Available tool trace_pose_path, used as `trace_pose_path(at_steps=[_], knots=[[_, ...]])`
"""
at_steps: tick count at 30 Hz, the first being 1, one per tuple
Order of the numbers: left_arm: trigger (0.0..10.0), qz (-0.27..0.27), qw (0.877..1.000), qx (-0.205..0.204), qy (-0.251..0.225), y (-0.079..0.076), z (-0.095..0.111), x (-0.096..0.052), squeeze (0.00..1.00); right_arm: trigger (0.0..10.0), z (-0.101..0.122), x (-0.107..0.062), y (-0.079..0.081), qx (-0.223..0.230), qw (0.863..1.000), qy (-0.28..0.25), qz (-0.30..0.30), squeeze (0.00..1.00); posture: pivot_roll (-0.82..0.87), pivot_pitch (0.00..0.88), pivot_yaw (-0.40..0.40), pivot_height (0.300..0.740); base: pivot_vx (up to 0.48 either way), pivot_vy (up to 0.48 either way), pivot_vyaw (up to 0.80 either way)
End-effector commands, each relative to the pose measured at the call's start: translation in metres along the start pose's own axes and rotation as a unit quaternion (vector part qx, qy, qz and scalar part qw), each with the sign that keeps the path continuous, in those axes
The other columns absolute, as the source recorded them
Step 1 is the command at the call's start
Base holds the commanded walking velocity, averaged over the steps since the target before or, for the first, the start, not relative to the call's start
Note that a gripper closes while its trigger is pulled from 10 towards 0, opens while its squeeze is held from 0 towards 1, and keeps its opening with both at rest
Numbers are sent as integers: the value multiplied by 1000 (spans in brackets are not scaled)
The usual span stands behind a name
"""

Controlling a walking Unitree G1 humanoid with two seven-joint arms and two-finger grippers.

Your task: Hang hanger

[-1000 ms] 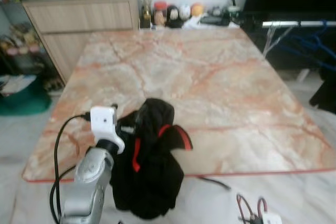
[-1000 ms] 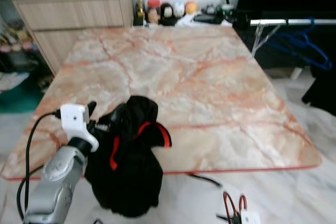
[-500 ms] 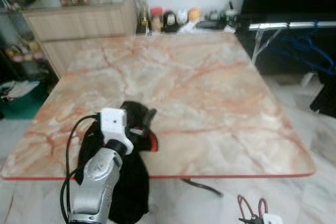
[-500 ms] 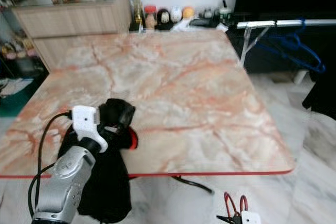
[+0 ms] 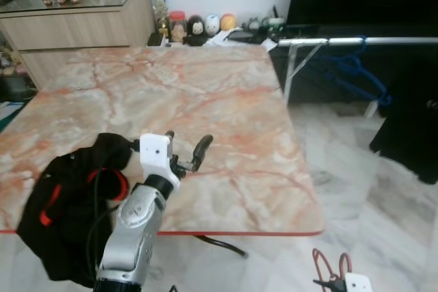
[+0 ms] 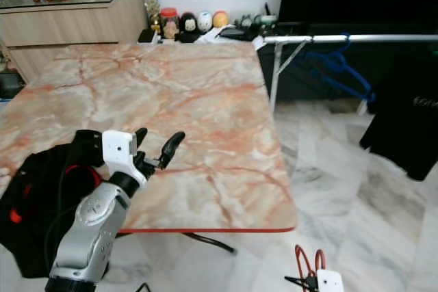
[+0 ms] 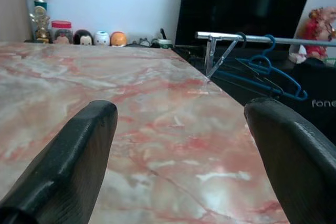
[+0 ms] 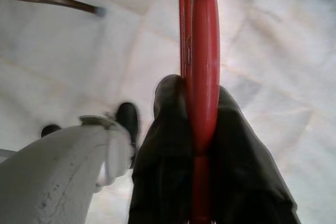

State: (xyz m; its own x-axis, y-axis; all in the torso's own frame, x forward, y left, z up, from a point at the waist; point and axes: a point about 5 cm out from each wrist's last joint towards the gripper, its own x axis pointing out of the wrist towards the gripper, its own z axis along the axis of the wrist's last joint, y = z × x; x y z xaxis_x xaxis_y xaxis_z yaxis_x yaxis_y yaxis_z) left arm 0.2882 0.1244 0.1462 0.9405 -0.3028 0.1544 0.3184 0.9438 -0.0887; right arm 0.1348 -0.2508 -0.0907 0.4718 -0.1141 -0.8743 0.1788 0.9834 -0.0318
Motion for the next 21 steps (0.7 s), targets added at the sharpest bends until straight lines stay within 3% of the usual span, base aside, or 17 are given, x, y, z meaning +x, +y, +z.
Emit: trace_pose_path(at_steps=[1,8,21], knots=[[10000,10,1000,10,9,4,-3,-1,0,10000,0,1,4,6,1000,0,6,0,-17,0,3,740,0,-472,0],[10000,13,1000,11,14,5,-5,2,0,10000,5,1,5,11,1000,-8,3,0,-31,0,7,740,0,-472,0],[10000,53,998,33,26,29,-8,-1,0,10000,23,4,6,2,1000,-25,4,0,-38,0,7,740,0,-472,0]])
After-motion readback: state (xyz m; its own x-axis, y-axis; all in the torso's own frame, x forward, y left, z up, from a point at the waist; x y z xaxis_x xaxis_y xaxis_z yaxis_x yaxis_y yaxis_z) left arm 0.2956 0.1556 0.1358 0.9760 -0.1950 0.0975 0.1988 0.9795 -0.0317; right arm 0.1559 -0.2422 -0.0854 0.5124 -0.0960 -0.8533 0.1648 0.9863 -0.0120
